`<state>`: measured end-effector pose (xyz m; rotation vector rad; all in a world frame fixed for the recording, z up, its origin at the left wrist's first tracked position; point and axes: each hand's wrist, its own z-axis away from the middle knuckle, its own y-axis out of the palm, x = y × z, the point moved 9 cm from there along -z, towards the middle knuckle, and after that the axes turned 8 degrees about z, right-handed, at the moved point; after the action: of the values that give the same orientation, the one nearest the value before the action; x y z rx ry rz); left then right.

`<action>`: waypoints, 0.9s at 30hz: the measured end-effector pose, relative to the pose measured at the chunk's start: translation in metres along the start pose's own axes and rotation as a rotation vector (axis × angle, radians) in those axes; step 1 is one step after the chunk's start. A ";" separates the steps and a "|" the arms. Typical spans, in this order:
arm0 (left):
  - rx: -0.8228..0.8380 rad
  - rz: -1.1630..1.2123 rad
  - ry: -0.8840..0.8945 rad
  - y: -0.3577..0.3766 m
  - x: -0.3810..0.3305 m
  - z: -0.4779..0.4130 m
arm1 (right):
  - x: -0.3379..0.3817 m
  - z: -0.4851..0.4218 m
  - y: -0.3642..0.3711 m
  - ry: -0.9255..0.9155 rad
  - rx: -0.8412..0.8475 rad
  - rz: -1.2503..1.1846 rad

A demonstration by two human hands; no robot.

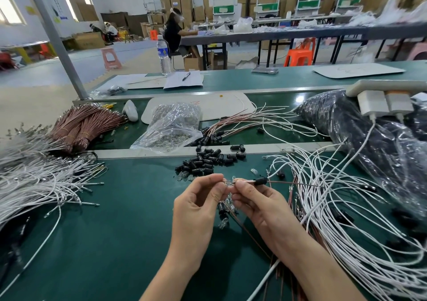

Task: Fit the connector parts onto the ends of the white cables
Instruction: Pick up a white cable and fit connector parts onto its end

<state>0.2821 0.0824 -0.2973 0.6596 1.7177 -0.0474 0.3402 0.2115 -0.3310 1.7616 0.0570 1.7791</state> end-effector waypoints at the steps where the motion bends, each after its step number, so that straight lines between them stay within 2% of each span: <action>1: 0.001 -0.008 0.004 0.000 0.000 0.000 | 0.000 0.000 0.000 0.000 0.001 0.001; 27: -0.064 -0.074 0.069 0.000 -0.006 0.007 | -0.003 0.002 0.000 0.030 -0.030 -0.065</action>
<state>0.2884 0.0776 -0.2940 0.5564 1.8027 -0.0212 0.3421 0.2095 -0.3335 1.6935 0.0984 1.7505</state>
